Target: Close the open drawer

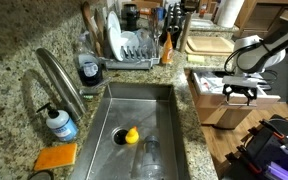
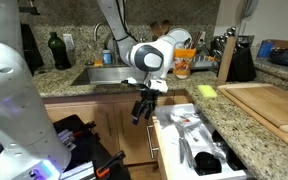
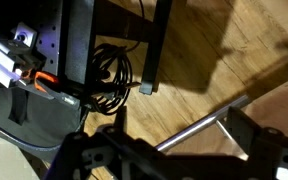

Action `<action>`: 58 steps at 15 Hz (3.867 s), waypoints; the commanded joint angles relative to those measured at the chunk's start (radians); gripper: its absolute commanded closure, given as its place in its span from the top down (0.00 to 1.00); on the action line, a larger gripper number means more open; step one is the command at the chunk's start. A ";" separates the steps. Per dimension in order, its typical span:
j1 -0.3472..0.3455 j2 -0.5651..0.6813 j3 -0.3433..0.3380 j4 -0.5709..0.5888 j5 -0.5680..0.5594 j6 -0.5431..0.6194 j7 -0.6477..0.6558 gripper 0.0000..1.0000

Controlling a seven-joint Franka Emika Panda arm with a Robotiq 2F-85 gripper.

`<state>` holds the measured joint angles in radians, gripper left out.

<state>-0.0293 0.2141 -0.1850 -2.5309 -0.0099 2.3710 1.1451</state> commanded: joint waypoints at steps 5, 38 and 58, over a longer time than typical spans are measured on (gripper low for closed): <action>-0.047 0.121 -0.053 0.053 0.018 0.080 0.092 1.00; 0.107 0.345 -0.316 0.292 -1.001 0.312 1.210 1.00; -0.091 0.409 -0.186 0.333 -0.974 0.641 0.928 1.00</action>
<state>-0.0840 0.5645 -0.3565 -2.2597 -0.9604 2.9380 2.0972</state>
